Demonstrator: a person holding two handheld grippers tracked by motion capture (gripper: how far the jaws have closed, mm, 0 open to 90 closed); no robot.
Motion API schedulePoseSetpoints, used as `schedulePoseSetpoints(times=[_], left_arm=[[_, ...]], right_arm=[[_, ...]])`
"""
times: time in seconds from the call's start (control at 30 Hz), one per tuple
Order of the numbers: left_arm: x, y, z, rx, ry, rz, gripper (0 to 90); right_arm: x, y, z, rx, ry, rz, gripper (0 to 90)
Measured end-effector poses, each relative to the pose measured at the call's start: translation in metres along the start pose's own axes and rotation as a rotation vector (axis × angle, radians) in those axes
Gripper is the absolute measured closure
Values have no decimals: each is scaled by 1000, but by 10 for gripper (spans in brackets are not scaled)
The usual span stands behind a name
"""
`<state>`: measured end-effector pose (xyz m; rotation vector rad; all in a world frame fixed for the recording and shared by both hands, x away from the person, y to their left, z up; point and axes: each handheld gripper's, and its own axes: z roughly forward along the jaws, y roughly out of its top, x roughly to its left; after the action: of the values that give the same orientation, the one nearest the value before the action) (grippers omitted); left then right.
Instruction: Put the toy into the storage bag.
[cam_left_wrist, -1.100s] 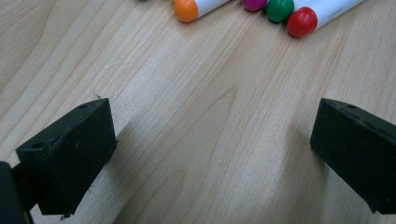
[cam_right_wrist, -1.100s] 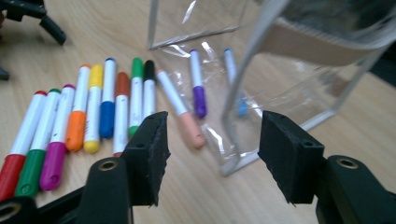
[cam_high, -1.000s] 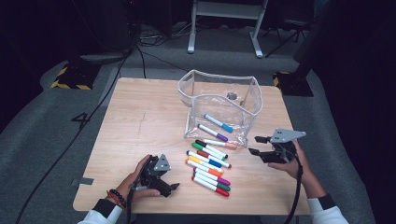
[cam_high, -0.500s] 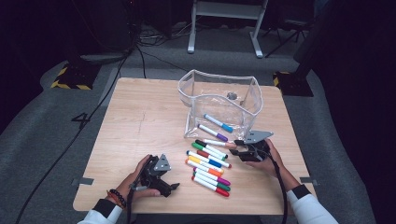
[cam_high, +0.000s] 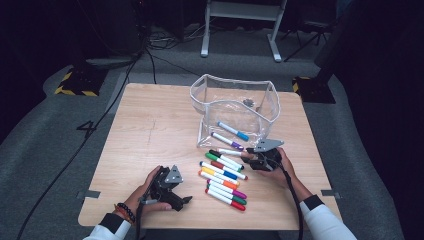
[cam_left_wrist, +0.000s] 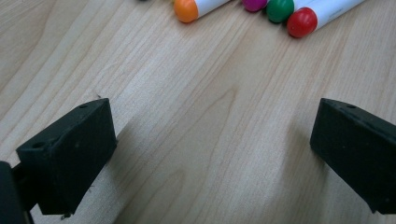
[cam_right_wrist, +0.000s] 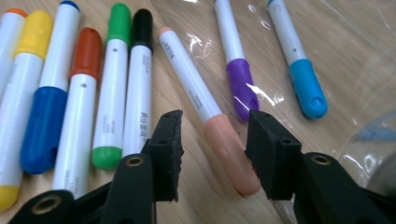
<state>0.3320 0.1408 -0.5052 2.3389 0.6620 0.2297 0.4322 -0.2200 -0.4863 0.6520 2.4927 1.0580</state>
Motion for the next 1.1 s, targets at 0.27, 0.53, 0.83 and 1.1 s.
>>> schedulePoseSetpoints(times=[0.27, 0.53, 0.83, 1.1], left_arm=[[0, 0, 0, 0, 0, 0, 5], [0, 0, 0, 0, 2, -3, 6], [-1, 0, 0, -1, 3, -4, 6], [-1, 0, 0, -1, 3, -4, 6]], right_arm=[[-7, -9, 5, 38, 34, 57, 619], [-7, -19, -10, 63, 124, 18, 745], [-13, -54, -53, 100, 136, 37, 745], [-7, -79, -84, 109, 128, 62, 729]])
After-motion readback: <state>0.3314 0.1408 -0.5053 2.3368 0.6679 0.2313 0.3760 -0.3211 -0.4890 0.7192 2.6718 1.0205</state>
